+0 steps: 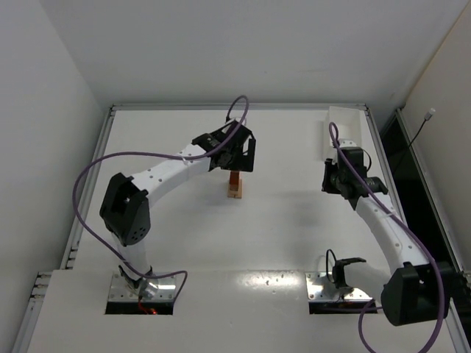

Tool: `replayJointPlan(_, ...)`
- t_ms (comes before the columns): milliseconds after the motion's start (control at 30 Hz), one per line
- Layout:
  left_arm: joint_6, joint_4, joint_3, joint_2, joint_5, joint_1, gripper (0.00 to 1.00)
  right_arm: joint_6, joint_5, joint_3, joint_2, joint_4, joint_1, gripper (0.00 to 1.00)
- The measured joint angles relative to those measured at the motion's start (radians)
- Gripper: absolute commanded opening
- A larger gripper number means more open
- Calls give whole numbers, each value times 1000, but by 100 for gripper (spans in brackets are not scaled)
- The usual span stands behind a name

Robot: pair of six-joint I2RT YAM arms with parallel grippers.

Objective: Build the wood block tower

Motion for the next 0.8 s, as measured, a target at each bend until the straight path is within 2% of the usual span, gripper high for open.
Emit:
replayJointPlan(100,73,22,60,-69,-65,0,100,-56,2,-23,-14,6,2,40)
replayJointPlan(133,105,39,80,-101,-82,9,100,-81,1,-27,-16,6,2,48)
replayJointPlan(233,175,77,95,-214,-114,55,100,-164,-2,-31,-15,7,9,55)
replayJointPlan(333,214,85,45,-301,-108,217,100,-237,-15,-24,1,10,7,60)
replayJointPlan(433,243,69,-61,-314,-135,396,100,-293,-30,2,41,21,6,66)
replayJointPlan(500,262,55,-152,-299,-137,462,100,-322,-45,16,64,43,6,67)
replayJointPlan(633,290,48,-364,-298,-127,498,100,-353,-69,25,99,91,-7,69)
replayJointPlan(800,304,64,-475,-310,-101,537,100,-364,-79,26,132,117,-32,69)
